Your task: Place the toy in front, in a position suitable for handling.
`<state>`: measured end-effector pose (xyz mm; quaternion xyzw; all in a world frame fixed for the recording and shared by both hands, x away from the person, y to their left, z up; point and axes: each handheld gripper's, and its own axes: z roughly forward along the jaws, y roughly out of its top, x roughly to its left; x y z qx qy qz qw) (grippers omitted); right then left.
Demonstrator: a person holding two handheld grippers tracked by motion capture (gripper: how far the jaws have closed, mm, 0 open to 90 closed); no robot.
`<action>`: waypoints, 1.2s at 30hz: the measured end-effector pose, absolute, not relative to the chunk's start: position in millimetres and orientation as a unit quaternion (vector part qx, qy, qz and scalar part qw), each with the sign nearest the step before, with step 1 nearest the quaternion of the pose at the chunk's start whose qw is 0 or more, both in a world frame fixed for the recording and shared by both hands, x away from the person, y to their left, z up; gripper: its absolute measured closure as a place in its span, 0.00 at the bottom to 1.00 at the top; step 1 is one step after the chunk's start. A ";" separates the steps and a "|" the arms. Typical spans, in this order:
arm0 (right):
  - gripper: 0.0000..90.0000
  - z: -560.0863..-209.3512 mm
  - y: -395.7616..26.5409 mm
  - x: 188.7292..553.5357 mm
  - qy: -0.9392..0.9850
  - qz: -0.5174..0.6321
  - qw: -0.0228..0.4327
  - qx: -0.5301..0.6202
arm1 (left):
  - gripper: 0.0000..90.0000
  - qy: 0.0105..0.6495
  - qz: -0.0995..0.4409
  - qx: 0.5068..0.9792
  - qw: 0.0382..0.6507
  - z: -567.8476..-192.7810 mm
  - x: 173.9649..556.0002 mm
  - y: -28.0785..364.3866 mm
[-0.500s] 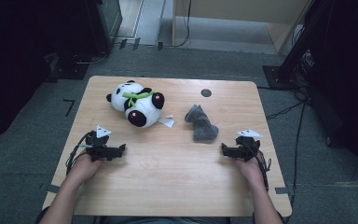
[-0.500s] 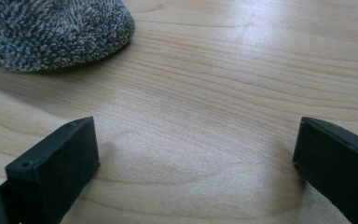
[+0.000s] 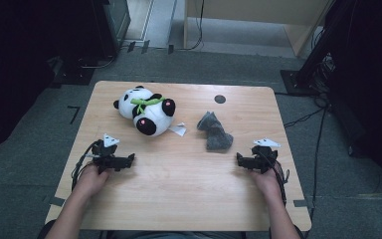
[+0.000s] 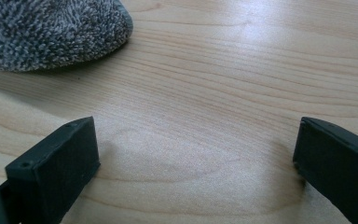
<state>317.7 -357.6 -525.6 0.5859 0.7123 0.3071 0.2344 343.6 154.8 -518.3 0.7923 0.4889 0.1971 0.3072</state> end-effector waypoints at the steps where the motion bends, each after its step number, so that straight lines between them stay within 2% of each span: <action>1: 0.00 -525.6 -357.5 317.5 0.712 0.307 0.234 0.587 | 0.00 0.488 0.196 0.793 0.307 -518.3 343.7 155.1; 16: 0.00 -525.8 -356.6 316.9 0.707 0.306 0.237 0.592 | 0.00 0.455 0.182 0.811 0.320 -518.1 346.2 161.7; 18: 0.00 -525.8 -356.6 316.9 0.707 0.306 0.237 0.592 | 0.05 0.447 0.185 0.813 0.323 -517.0 345.7 163.0; 20: 0.00 -525.8 -356.7 316.9 0.707 0.306 0.237 0.592 | 0.18 0.447 0.185 0.812 0.327 -514.9 345.4 163.7; 23: 0.00 -525.8 -356.7 317.0 0.707 0.306 0.237 0.591 | 0.20 0.444 0.182 0.817 0.320 -512.7 346.2 163.2; 25: 0.00 -525.8 -357.0 317.2 0.708 0.307 0.237 0.590 | 0.28 0.440 0.176 0.819 0.324 -510.2 346.6 163.9; 36: 0.00 -524.9 -357.1 318.3 0.710 0.304 0.233 0.591 | 0.30 0.453 0.158 0.809 0.340 -494.6 349.1 165.7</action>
